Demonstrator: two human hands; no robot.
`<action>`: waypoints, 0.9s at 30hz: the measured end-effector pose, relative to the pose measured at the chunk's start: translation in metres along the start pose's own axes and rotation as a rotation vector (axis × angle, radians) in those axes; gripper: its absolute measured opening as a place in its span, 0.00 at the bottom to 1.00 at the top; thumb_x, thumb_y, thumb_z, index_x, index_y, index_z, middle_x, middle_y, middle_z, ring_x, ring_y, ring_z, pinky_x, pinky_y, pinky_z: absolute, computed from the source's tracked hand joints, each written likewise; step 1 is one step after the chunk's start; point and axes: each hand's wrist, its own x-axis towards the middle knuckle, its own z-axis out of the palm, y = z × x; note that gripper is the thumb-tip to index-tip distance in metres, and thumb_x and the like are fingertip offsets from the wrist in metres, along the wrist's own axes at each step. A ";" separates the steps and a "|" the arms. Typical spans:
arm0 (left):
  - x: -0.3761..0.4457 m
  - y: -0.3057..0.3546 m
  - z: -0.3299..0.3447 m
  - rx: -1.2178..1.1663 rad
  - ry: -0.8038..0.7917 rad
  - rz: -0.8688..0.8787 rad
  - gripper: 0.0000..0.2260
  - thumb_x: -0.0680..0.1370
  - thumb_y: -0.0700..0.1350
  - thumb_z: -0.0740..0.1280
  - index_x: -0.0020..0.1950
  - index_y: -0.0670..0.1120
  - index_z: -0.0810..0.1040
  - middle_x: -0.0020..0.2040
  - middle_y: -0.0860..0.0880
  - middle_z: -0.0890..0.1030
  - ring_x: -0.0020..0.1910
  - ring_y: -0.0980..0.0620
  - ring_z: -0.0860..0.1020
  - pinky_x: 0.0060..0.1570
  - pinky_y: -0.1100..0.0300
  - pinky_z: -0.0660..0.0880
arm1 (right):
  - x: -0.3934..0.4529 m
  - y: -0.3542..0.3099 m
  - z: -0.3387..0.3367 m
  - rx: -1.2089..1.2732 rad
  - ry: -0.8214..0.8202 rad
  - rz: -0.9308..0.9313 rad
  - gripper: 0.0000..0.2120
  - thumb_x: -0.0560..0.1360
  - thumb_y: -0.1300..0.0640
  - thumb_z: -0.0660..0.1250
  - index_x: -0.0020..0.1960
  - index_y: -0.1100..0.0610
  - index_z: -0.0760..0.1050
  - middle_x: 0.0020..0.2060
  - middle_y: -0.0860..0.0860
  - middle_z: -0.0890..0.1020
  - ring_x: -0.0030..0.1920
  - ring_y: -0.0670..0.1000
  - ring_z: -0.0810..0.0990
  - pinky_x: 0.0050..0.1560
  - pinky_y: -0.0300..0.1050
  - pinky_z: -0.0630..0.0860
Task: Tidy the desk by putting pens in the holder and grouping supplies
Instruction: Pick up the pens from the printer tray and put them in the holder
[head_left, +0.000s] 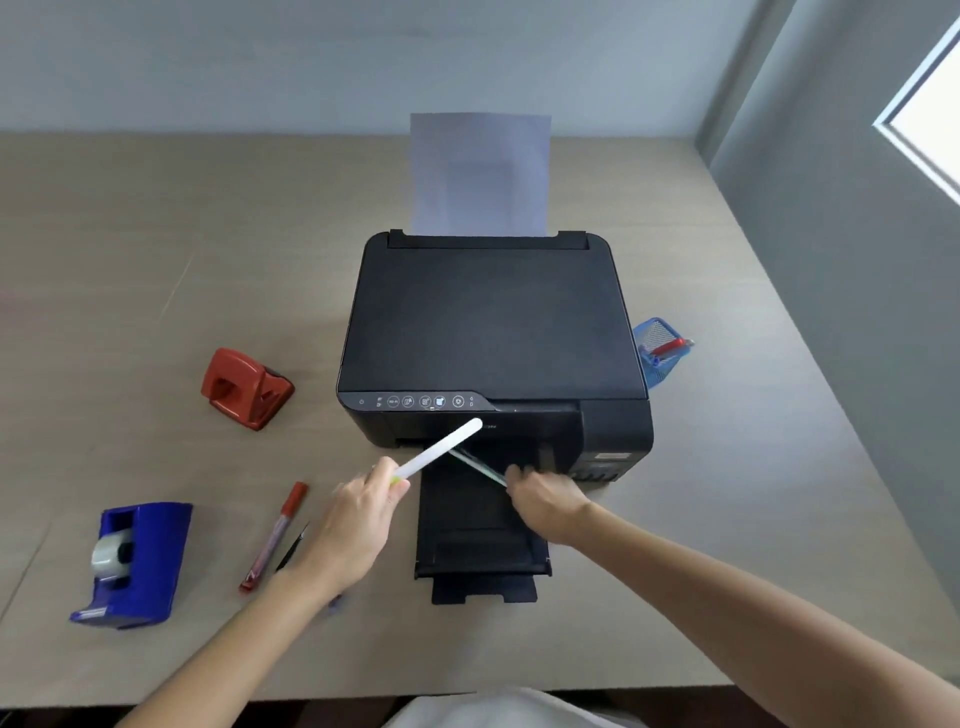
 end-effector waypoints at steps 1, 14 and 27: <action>0.006 0.006 -0.009 -0.049 0.017 -0.019 0.12 0.82 0.49 0.54 0.44 0.43 0.67 0.27 0.53 0.66 0.24 0.53 0.66 0.23 0.63 0.58 | -0.009 0.001 -0.012 0.058 -0.016 -0.042 0.09 0.76 0.69 0.54 0.55 0.62 0.65 0.46 0.62 0.80 0.39 0.62 0.79 0.34 0.52 0.70; 0.203 0.170 -0.008 0.114 0.292 0.314 0.08 0.81 0.42 0.63 0.51 0.44 0.82 0.40 0.46 0.82 0.40 0.44 0.77 0.40 0.50 0.74 | -0.071 0.238 -0.112 0.494 0.396 0.509 0.07 0.79 0.61 0.52 0.45 0.62 0.67 0.39 0.65 0.76 0.31 0.59 0.69 0.34 0.50 0.68; 0.312 0.279 0.092 0.695 -0.219 0.264 0.06 0.78 0.41 0.65 0.53 0.46 0.79 0.52 0.47 0.82 0.60 0.45 0.71 0.63 0.47 0.62 | 0.024 0.279 -0.139 0.373 0.102 0.389 0.07 0.78 0.63 0.61 0.43 0.67 0.72 0.44 0.62 0.75 0.29 0.51 0.68 0.32 0.46 0.68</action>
